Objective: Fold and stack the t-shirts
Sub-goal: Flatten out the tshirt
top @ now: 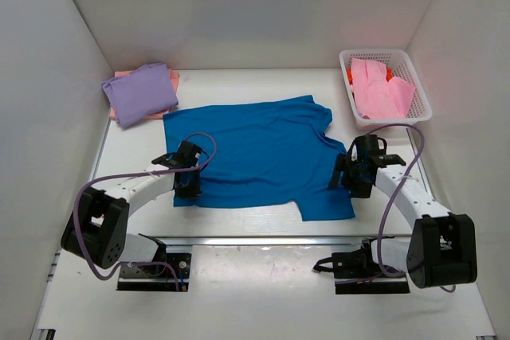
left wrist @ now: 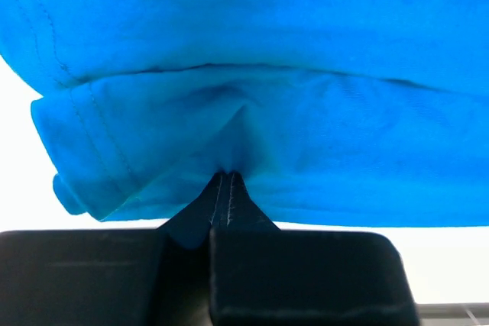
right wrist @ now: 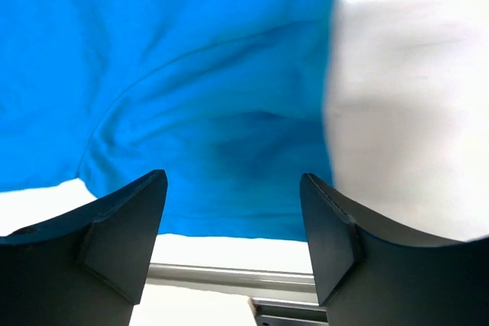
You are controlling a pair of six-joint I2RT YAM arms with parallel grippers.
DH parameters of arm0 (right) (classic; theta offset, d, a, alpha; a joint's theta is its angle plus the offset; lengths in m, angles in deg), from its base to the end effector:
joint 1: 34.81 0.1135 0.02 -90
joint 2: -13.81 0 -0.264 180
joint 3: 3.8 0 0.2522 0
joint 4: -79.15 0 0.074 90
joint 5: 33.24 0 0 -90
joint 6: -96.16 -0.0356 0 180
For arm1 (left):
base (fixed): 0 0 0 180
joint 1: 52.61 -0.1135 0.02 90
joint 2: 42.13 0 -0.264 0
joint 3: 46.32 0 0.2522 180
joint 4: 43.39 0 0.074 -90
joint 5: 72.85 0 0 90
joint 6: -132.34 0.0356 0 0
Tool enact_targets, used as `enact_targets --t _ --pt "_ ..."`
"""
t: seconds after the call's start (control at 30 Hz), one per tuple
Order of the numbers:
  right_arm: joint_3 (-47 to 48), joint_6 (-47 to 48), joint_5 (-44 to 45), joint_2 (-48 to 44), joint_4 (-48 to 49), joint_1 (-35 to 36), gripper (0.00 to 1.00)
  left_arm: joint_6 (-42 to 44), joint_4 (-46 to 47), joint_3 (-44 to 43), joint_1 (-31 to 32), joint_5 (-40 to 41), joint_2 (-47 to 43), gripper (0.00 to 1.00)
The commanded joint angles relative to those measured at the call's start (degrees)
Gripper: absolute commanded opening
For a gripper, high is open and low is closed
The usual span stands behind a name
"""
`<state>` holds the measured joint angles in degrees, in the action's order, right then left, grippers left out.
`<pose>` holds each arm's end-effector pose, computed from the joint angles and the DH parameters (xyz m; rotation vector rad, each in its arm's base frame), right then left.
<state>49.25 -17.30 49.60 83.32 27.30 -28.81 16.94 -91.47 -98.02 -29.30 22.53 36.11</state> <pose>0.2082 0.0263 0.1878 0.3906 2.7639 0.3049 0.2041 -0.0843 0.1537 -0.0703 2.8576 -0.0368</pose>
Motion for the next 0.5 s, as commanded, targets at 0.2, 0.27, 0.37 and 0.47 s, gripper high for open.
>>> enact_targets --t 0.2,0.27,0.37,0.47 --pt "-0.70 -1.32 6.98 3.24 -4.27 1.38 0.69 -0.16 -0.30 2.07 0.60 -1.79 -1.41 0.00" --pt "-1.40 -1.58 8.55 4.74 -2.79 1.56 0.69 0.18 -0.39 2.07 -0.19 -2.48 -3.61 0.00" --pt "-4.03 -2.38 9.61 7.20 -1.21 2.17 0.65 0.80 -1.18 1.11 -1.07 -3.89 -6.51 0.00" --pt "-4.83 -2.20 8.92 9.32 -0.32 2.96 0.54 1.32 -1.79 0.40 -1.77 -4.94 -8.01 0.00"
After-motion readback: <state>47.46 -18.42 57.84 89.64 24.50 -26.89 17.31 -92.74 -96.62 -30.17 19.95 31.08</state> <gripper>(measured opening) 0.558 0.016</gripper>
